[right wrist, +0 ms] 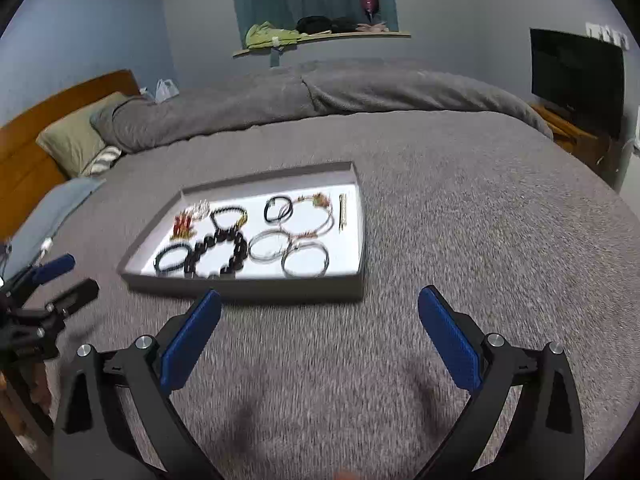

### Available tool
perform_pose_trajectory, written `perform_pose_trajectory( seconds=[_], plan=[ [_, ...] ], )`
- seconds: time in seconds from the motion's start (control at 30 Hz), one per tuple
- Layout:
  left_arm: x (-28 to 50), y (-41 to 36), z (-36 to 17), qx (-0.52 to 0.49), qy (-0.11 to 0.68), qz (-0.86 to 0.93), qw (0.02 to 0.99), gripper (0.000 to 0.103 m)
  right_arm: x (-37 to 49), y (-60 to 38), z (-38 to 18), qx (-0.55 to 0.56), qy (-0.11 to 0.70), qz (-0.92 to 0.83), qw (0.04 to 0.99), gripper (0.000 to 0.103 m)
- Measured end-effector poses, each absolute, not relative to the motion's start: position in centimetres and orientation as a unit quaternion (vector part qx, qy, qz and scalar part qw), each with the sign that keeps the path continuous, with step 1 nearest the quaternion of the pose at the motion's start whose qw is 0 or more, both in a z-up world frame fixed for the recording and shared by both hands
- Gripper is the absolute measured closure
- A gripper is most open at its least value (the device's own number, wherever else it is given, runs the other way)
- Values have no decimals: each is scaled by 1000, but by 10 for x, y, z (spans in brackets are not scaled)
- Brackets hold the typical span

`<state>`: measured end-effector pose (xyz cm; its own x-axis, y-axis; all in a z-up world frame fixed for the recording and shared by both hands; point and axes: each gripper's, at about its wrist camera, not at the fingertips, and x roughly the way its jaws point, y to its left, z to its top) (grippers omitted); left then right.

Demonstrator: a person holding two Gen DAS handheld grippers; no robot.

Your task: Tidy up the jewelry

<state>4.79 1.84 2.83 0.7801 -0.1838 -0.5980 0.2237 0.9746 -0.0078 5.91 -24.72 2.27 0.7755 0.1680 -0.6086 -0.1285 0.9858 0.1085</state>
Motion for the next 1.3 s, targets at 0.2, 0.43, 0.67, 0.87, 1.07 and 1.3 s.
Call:
perform_pose_trajectory(
  seconds=[0.2, 0.43, 0.67, 0.87, 1.07, 1.3],
  plan=[
    [40, 15, 18, 34, 305, -81, 948, 7, 52, -227, 19, -6, 308, 81, 948, 6],
    [41, 9, 11, 46, 302, -68, 950, 7, 53, -221, 12, -19, 308, 73, 948, 6],
    [37, 8, 12, 54, 292, -64, 953, 7, 51, -221, 11, -16, 306, 74, 949, 6],
    [36, 8, 11, 56, 294, -64, 952, 6, 51, -221, 10, -13, 306, 72, 949, 6],
    [36, 8, 11, 57, 295, -65, 952, 6, 51, -221, 11, -14, 304, 71, 950, 6],
    [36, 8, 11, 57, 295, -65, 951, 6, 51, -221, 11, -14, 305, 71, 950, 6]
  ],
)
